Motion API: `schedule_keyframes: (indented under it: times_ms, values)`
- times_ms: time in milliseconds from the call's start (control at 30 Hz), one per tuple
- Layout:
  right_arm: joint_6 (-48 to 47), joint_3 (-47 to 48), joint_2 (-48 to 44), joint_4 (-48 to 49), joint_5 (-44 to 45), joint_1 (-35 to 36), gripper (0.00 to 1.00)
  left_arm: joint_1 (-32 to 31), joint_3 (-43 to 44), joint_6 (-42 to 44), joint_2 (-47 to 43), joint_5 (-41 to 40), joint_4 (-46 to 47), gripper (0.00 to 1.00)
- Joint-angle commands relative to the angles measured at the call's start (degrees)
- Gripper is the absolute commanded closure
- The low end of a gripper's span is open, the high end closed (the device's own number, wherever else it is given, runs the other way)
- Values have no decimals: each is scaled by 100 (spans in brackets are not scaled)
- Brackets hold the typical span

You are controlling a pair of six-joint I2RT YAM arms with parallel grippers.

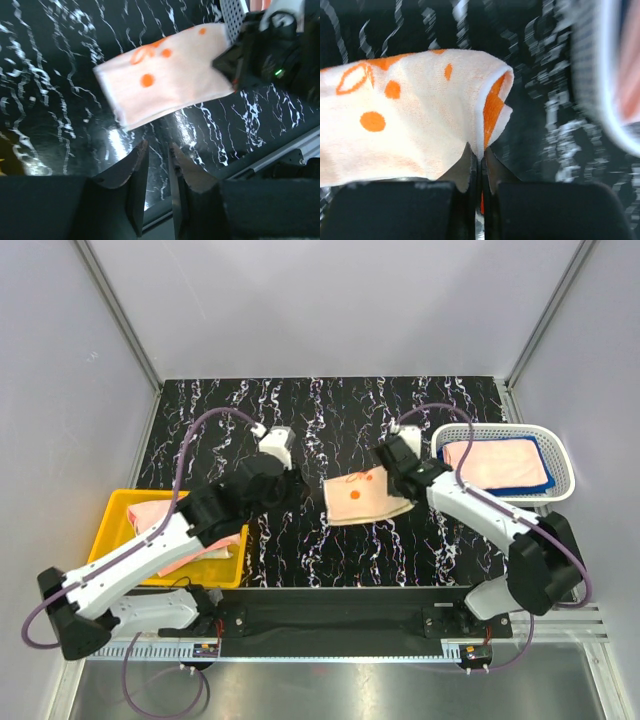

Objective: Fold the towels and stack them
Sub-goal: Neatly place the folded towel into the bin

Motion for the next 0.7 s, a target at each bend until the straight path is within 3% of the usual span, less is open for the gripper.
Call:
schedule_keyframes:
  times_ms: [0,267,667]
  values:
    - [-1051,455,-421,-536,868,-596,100,37,-337,424,-424,-454,-438,73]
    - [-2185,930,-852,-607,1096,-1589,100,37,-566,758,-793,-411,-640,73]
    - [-2872,2107,-844,-1133,1404,-2012,100,37,-715,934,-969,-349,-684,73]
